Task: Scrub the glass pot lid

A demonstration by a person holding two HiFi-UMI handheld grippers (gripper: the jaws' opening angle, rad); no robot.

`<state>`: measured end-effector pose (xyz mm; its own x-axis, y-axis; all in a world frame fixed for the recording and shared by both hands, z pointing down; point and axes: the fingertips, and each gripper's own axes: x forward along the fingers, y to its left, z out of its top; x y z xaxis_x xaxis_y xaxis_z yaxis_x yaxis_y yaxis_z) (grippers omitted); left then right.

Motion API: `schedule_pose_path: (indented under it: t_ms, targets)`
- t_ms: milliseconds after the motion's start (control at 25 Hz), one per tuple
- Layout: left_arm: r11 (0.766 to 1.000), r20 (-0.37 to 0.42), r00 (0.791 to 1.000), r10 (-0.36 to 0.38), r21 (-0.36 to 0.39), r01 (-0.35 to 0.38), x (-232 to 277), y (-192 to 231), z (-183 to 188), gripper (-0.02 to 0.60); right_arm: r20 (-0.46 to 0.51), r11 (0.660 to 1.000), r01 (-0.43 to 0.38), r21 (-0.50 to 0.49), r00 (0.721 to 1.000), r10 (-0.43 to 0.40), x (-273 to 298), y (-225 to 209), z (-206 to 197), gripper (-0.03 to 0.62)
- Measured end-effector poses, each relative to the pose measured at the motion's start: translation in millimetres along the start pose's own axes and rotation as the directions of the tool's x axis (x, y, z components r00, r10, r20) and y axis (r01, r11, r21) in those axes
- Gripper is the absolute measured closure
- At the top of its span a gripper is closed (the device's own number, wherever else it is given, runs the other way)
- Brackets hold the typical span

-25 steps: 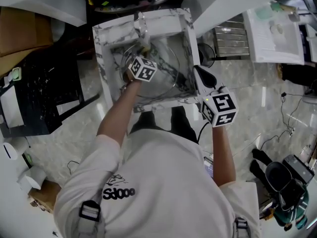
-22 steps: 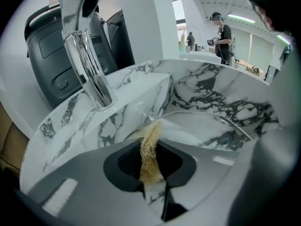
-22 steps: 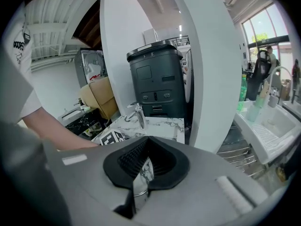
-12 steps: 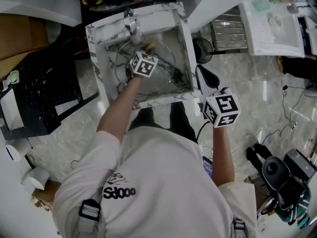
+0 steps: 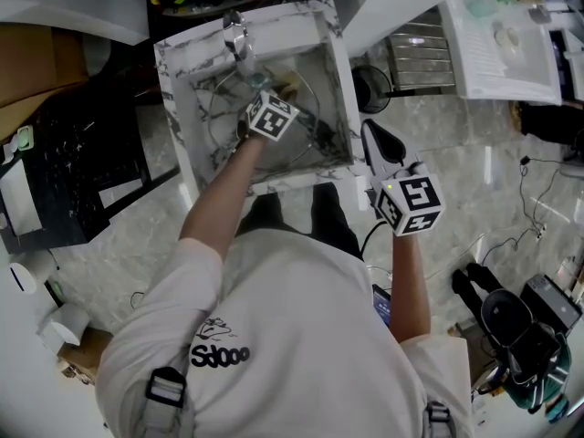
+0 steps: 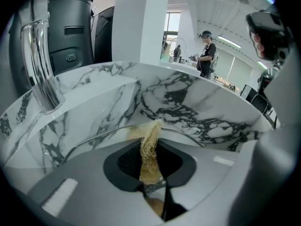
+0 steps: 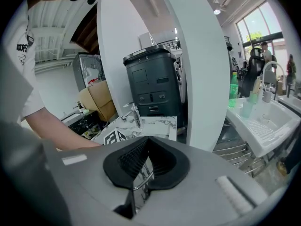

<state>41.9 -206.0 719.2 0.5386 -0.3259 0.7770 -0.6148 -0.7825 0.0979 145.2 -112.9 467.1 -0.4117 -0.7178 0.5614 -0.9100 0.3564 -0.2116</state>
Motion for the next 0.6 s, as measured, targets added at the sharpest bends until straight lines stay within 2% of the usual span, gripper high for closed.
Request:
schedule_pose_path:
  t_ms: [320,600]
  targets:
    - [0.983,-0.029,0.986,-0.167,0.078,0.168,-0.1,-31.5,-6.1,0.525,-0.001,1.000,-0.001,-0.013,1.000,0.001,1.8,1.9,1.7,0.590]
    - [0.941,-0.112,0.949,-0.294,0.139,0.307,-14.3,-63.6,-14.8,0.525,-0.002,1.000,0.010,-0.023,1.000,-0.010,2.5,0.5,4.0,0.591]
